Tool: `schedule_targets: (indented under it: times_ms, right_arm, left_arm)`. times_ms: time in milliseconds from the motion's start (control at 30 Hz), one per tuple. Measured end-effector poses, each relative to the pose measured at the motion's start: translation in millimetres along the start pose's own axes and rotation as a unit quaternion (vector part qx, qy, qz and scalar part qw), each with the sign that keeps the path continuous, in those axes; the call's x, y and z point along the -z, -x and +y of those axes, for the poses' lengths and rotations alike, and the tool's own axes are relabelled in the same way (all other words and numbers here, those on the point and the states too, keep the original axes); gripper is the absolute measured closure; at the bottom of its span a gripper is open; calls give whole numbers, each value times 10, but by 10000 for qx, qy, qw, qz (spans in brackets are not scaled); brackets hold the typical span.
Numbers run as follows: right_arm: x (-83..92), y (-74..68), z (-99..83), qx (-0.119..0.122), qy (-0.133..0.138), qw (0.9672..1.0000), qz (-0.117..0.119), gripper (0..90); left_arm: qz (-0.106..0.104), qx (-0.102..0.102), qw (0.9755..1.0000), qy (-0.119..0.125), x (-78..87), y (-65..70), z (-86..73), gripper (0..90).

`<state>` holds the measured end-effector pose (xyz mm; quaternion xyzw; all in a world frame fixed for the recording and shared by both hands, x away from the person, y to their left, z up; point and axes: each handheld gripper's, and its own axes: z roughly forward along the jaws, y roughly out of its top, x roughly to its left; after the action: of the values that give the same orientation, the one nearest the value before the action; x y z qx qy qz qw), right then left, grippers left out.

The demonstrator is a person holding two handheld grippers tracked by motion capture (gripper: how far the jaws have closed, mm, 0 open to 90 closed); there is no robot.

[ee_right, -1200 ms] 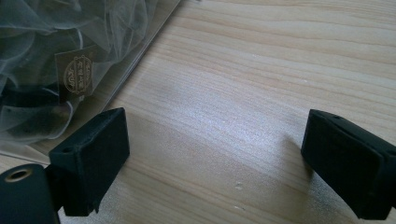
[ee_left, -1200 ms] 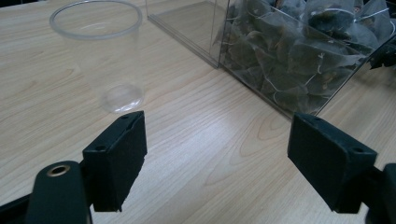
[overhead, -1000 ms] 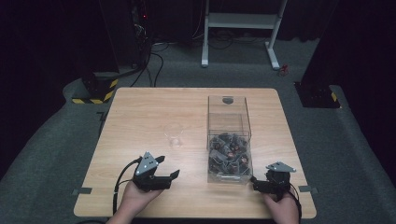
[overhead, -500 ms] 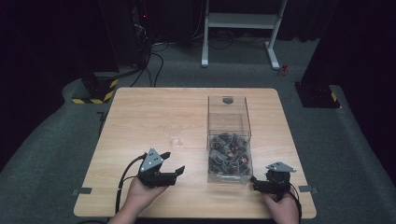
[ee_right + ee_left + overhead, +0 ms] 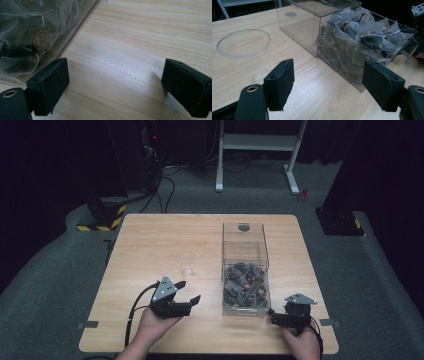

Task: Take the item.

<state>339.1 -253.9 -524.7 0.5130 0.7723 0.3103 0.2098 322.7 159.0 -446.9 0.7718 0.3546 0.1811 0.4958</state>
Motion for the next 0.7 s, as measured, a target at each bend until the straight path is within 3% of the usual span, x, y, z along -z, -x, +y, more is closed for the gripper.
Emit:
schedule_targets:
  times_ms: [267, 700]
  right_arm:
    - [-2, 1, 0, 33, 9, 10000, 20, 77]
    - [-2, 1, 0, 35, 10, 10000, 19, 77]
  left_arm:
    - [-20, -85, 9999, 109, -21, 32, 88, 266]
    - [-226, -105, 9995, 214, -122, 115, 244, 285]
